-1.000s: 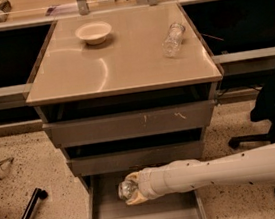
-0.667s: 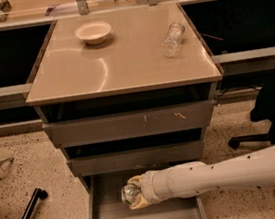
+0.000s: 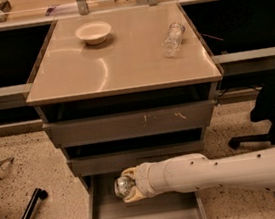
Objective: Pick 7up can from bottom drawer and place on counter
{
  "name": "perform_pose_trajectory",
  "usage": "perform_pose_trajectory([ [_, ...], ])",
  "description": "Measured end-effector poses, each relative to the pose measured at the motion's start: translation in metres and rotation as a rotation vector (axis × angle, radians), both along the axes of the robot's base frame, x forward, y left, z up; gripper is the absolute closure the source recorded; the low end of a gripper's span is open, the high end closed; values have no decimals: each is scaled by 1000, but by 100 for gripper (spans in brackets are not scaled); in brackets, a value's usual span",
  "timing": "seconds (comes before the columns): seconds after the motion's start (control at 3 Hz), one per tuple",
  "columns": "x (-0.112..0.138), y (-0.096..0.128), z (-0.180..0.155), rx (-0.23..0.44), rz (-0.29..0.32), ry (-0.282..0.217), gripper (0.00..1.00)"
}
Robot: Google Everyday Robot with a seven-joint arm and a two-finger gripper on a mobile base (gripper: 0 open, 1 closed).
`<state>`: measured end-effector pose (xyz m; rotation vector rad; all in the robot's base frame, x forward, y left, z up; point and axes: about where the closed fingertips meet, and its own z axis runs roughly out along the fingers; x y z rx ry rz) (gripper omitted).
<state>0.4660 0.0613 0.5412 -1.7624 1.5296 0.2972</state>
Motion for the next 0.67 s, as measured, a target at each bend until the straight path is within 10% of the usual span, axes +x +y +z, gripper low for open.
perform_pose_trajectory([
  [0.67, -3, 60, 143, -81, 82, -133, 100],
])
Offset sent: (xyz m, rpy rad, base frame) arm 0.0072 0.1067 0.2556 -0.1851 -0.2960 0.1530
